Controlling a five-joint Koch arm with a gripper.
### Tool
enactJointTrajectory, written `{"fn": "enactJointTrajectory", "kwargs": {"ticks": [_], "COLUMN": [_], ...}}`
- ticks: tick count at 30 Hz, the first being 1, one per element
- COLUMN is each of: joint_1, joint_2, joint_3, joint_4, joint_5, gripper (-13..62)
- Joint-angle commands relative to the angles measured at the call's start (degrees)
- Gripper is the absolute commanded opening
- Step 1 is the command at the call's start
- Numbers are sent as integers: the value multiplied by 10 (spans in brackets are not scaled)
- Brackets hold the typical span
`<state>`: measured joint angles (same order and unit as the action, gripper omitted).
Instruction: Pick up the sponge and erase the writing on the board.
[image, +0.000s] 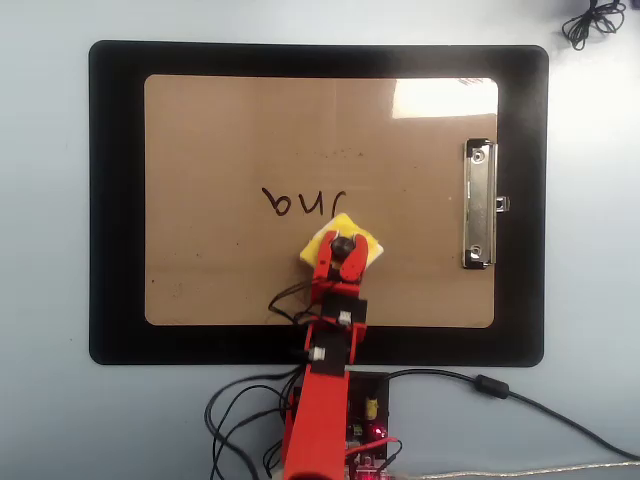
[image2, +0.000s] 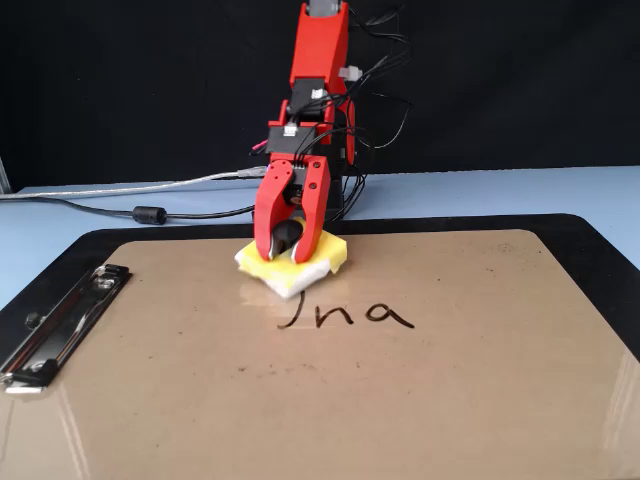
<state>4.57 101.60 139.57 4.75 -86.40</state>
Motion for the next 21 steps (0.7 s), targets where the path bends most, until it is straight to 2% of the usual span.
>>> {"fn": "enactJointTrajectory", "kwargs": {"ticks": [1,3,7,11,14,16,19,21], "joint_1": [-10,-15,-23,-24,-25,-26,-27,-33], "joint_2": [-110,-194,-197,-27,157,235,249,189], "joint_3": [-81,-166,-180,-15,123,157,147,88], "joint_4": [-23,-24,-17,0,22,53,83,68], "joint_5": [-30,-53,-64,-63,-63,-62,-62,-62], "gripper": [-80,-80,-80,-80,-80,-80,-80,-80]}}
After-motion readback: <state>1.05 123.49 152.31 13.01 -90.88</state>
